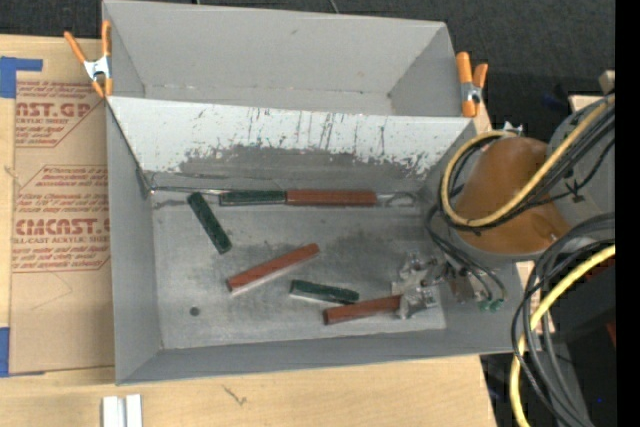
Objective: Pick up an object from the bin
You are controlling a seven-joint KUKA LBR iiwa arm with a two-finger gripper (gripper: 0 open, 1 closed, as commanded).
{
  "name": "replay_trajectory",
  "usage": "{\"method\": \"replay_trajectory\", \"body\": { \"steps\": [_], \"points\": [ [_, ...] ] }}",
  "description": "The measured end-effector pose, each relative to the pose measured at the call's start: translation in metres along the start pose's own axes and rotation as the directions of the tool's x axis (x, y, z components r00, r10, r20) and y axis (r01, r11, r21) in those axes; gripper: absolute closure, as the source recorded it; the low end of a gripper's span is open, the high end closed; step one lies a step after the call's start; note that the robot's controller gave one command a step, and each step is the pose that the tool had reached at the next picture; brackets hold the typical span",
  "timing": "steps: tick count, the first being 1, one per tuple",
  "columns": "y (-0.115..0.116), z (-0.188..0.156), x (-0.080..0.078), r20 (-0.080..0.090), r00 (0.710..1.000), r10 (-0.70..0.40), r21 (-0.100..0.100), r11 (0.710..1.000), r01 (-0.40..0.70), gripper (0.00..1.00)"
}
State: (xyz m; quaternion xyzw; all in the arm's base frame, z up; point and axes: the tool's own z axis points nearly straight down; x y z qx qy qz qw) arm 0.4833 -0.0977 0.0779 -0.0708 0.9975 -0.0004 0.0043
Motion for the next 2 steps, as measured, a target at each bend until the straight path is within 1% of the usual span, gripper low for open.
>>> {"method": "replay_trajectory", "body": {
  "steps": [1,2],
  "points": [
    [0.000,0.000,0.000,0.000,1.000,0.000,0.000,1.000,0.000,1.00],
    [-0.002,-0.183,-0.022,0.000,1.000,-0.016,0.002,1.000,0.016,1.00]
  ]
}}
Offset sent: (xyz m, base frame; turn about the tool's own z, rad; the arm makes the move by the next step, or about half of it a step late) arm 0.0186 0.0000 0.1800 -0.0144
